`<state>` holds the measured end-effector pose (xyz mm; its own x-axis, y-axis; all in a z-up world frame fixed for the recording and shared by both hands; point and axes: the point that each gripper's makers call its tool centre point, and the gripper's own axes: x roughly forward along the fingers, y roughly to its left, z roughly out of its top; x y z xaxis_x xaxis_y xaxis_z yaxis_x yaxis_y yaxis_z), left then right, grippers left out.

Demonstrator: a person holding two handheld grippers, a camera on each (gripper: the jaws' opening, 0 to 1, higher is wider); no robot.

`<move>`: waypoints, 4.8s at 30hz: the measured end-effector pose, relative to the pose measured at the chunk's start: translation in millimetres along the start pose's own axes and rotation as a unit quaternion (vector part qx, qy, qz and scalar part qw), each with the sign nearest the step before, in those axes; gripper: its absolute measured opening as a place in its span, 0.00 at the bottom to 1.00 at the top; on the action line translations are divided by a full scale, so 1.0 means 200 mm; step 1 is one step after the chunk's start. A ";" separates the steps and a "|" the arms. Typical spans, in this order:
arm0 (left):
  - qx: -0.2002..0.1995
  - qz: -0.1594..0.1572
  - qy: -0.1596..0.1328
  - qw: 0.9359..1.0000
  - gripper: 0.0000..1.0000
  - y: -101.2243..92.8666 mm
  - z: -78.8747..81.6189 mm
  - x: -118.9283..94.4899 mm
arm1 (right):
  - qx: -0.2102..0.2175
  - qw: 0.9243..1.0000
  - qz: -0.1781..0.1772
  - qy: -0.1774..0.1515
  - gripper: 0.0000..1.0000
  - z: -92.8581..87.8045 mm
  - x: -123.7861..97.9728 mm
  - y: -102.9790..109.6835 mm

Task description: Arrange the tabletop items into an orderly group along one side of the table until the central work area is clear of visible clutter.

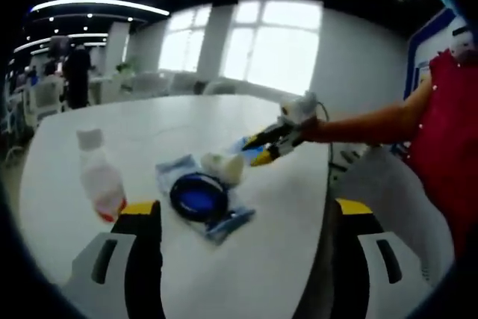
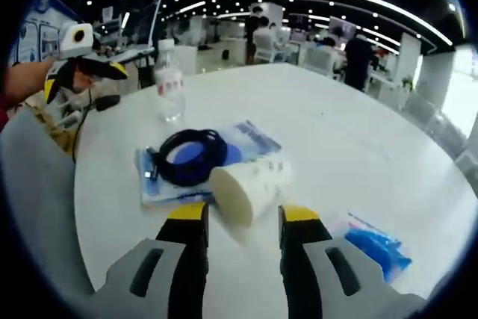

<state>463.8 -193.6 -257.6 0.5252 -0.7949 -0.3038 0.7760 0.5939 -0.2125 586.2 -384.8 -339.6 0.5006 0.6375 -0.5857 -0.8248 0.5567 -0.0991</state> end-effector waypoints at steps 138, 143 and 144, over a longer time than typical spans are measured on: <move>0.394 -0.109 0.109 0.906 0.50 -0.64 0.12 0.29 | -0.020 0.950 0.246 0.193 0.01 0.41 -0.44 0.82; 0.384 -0.107 0.116 0.910 0.49 -0.64 0.11 0.30 | -0.024 0.950 0.247 0.191 0.01 0.41 -0.44 0.82; 0.384 -0.107 0.116 0.910 0.49 -0.63 0.11 0.31 | -0.025 0.950 0.246 0.192 0.01 0.41 -0.44 0.82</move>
<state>405.0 -320.4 -229.2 0.3152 -0.7811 -0.5390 0.9138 0.0965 0.3946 429.1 -306.4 -237.9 -0.0747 0.5672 -0.8202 -0.9500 0.2096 0.2315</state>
